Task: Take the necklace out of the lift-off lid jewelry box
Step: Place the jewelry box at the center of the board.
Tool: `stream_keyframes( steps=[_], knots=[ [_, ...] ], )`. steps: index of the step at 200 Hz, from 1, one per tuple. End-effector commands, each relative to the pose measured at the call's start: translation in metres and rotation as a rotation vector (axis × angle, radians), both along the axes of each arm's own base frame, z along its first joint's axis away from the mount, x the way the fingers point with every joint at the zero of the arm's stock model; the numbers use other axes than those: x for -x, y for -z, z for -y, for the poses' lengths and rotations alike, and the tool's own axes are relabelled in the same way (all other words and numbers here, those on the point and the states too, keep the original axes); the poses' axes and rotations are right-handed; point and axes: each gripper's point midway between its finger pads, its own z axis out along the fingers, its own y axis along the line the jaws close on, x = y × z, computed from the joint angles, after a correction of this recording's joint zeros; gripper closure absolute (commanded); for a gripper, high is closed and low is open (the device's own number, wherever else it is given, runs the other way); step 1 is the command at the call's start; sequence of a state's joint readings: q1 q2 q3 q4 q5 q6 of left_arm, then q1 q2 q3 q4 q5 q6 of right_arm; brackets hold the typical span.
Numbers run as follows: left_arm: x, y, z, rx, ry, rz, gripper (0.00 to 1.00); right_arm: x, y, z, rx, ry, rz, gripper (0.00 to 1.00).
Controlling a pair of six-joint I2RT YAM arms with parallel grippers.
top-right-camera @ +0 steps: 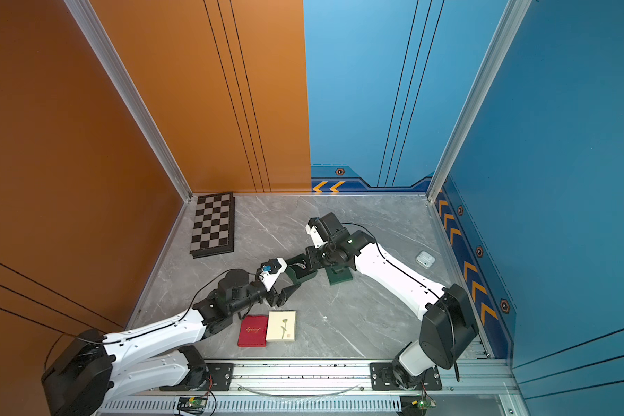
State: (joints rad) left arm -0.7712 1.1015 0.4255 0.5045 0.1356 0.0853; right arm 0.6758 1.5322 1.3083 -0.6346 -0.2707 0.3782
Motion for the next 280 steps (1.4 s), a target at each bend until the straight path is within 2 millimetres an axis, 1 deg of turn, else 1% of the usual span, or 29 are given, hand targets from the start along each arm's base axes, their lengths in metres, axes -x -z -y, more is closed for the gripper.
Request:
stream_keyframes(
  steps=[1, 9, 30, 45, 54, 57, 59, 62, 83, 90, 128, 166, 193, 224, 225, 228, 244, 258, 280],
  knots=[
    [-0.001, 0.000, -0.001, 0.005, 0.002, -0.004, 0.48, 0.005, 0.000, -0.011, -0.037, -0.041, -0.024, 0.99],
    [-0.002, 0.000, -0.001, 0.007, 0.000, -0.004, 0.46, 0.005, -0.001, -0.012, -0.039, -0.043, -0.023, 1.00],
    [-0.002, 0.000, -0.002, 0.005, -0.008, -0.005, 0.30, 0.005, -0.001, -0.012, -0.042, -0.041, -0.024, 1.00],
    [-0.003, 0.000, -0.002, 0.005, -0.010, -0.003, 0.23, 0.004, -0.002, -0.012, -0.045, -0.037, -0.021, 1.00],
    [-0.003, 0.001, -0.002, 0.004, -0.011, -0.005, 0.16, 0.004, -0.003, -0.012, -0.046, -0.032, -0.017, 1.00],
    [-0.003, 0.001, -0.002, 0.004, -0.012, -0.005, 0.15, 0.003, -0.003, -0.012, -0.045, -0.029, -0.015, 1.00],
    [-0.003, 0.001, -0.002, 0.003, -0.012, -0.005, 0.11, 0.003, -0.004, -0.012, -0.045, -0.028, -0.014, 1.00],
    [-0.003, 0.001, -0.002, 0.003, -0.013, -0.005, 0.08, 0.002, -0.004, -0.011, -0.046, -0.024, -0.012, 1.00],
    [-0.004, 0.001, -0.003, 0.001, -0.018, -0.005, 0.00, 0.000, -0.006, -0.010, -0.044, -0.012, -0.002, 1.00],
    [-0.005, 0.002, -0.003, -0.002, -0.019, -0.006, 0.02, 0.000, -0.006, -0.010, -0.043, -0.009, -0.001, 1.00],
    [-0.007, 0.005, -0.006, -0.006, -0.043, -0.010, 0.02, -0.008, -0.004, -0.005, -0.016, 0.033, 0.018, 1.00],
    [-0.016, 0.008, -0.020, 0.007, -0.132, -0.031, 0.02, -0.026, 0.006, 0.010, 0.059, 0.152, 0.057, 1.00],
    [-0.023, 0.010, -0.033, 0.019, -0.197, -0.044, 0.02, -0.036, 0.013, 0.014, 0.095, 0.204, 0.092, 1.00],
    [-0.046, 0.004, -0.063, 0.044, -0.391, -0.043, 0.02, -0.052, 0.033, 0.027, 0.164, 0.296, 0.136, 1.00],
    [-0.046, 0.004, -0.064, 0.043, -0.399, -0.044, 0.02, -0.049, 0.034, 0.022, 0.164, 0.285, 0.138, 1.00],
    [-0.049, 0.003, -0.067, 0.047, -0.419, -0.046, 0.02, -0.046, 0.036, 0.018, 0.165, 0.279, 0.144, 1.00],
    [-0.060, 0.002, -0.084, 0.054, -0.517, -0.074, 0.02, -0.049, 0.051, 0.015, 0.187, 0.304, 0.163, 1.00],
    [-0.066, 0.001, -0.090, 0.058, -0.551, -0.101, 0.02, -0.051, 0.065, 0.015, 0.227, 0.327, 0.179, 1.00],
    [-0.069, -0.001, -0.095, 0.057, -0.576, -0.114, 0.02, -0.054, 0.092, 0.012, 0.268, 0.337, 0.176, 1.00]
  ],
)
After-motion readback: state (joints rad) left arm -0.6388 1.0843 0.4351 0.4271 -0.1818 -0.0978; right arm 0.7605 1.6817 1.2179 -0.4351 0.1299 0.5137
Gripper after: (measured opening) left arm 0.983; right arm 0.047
